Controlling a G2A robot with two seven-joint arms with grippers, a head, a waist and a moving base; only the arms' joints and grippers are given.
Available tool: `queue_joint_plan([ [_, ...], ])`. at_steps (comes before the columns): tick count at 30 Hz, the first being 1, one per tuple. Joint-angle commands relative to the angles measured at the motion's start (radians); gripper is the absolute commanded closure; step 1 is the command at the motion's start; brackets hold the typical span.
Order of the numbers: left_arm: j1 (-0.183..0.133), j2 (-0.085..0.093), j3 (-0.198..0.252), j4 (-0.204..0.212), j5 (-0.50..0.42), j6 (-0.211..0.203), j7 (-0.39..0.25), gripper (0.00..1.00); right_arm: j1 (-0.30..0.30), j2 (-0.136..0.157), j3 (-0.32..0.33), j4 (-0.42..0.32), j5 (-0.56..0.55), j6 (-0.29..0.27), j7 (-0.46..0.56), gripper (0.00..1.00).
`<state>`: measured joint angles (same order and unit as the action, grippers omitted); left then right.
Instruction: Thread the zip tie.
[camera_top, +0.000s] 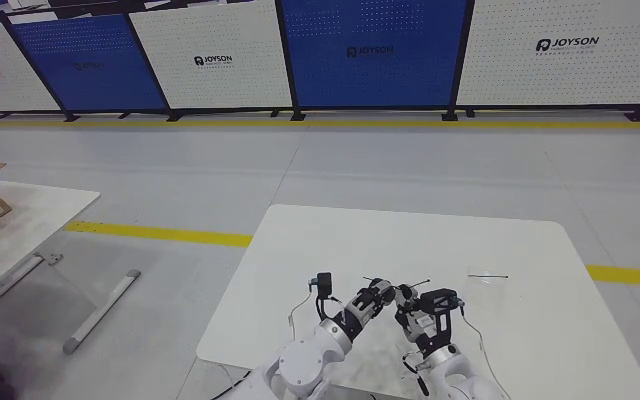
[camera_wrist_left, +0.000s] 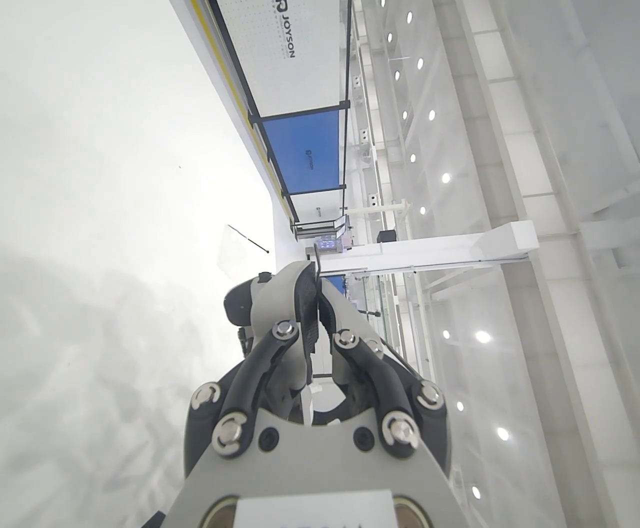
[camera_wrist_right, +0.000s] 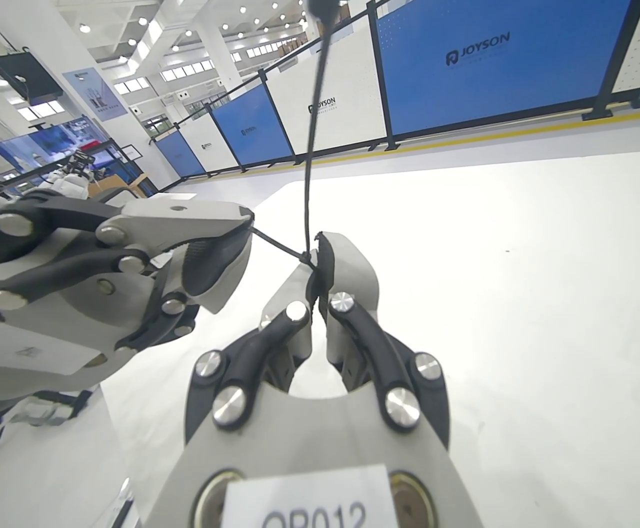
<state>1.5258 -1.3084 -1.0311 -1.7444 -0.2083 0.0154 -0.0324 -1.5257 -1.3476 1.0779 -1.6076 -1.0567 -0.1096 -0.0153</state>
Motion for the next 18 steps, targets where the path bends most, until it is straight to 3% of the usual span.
queue_joint_plan([
  [1, 0.002, 0.001, -0.002, 0.0, -0.001, -0.005, -0.003, 1.0, 0.0, 0.0, 0.0, 0.0, -0.001, 0.002, 0.001, 1.0],
  [18, 0.024, 0.004, -0.01, -0.013, -0.009, -0.045, 0.0, 1.0, 0.0, 0.0, -0.004, 0.004, -0.008, 0.008, 0.003, 1.0],
])
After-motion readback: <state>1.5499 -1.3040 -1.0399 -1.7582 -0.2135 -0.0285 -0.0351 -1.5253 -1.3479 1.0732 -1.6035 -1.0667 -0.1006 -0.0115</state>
